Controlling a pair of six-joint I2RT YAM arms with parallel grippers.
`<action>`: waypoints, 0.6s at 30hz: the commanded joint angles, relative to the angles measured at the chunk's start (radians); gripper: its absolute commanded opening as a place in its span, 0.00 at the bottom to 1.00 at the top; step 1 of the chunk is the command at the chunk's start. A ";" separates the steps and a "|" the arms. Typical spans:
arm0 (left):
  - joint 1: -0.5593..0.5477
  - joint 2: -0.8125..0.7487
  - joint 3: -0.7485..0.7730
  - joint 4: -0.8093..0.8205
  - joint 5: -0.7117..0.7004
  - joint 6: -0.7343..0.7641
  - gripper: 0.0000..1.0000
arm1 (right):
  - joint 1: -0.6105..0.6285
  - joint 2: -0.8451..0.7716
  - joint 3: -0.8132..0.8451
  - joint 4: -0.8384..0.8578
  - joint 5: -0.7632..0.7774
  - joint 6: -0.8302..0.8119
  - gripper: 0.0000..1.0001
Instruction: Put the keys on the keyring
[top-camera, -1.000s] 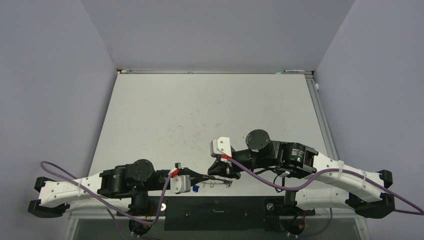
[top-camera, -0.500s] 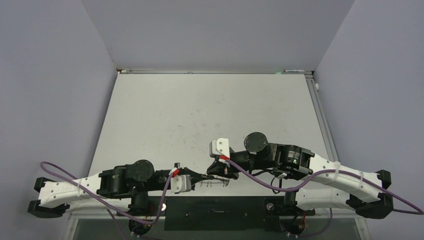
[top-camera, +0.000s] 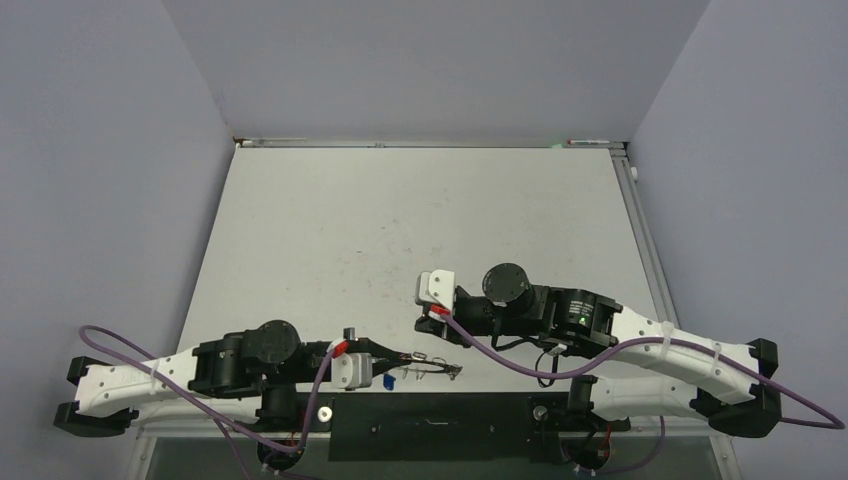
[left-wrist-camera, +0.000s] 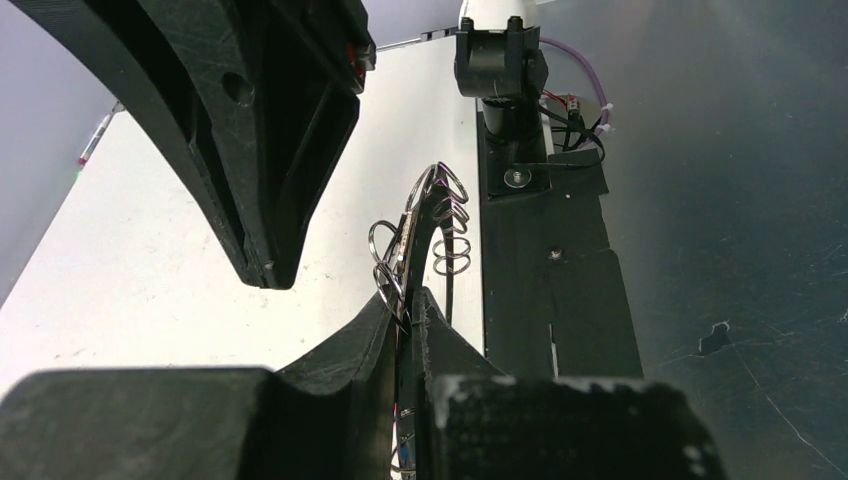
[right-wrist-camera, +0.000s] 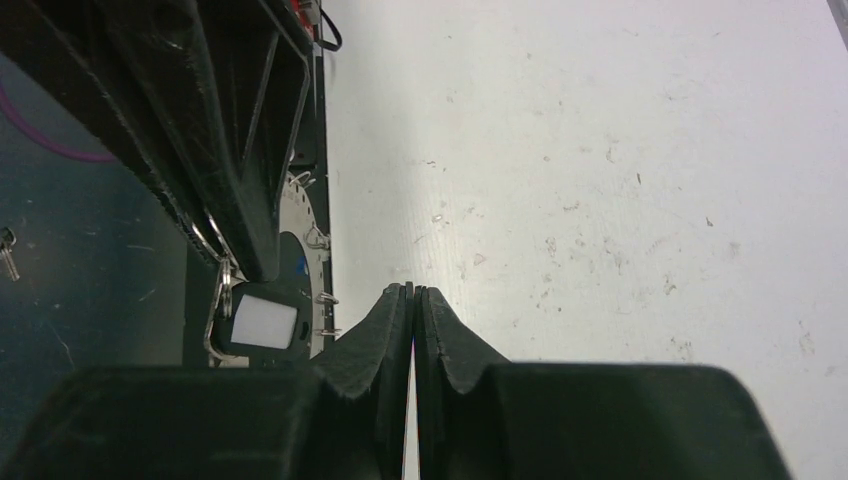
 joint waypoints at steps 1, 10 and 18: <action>-0.002 -0.002 0.023 0.072 0.016 -0.015 0.00 | -0.003 0.003 0.035 0.008 0.039 -0.027 0.05; -0.002 0.006 0.023 0.053 -0.002 -0.007 0.00 | -0.003 -0.076 0.065 -0.008 0.022 0.032 0.39; -0.001 0.000 0.017 0.056 0.002 -0.010 0.00 | -0.005 -0.105 0.076 0.041 -0.179 0.061 0.46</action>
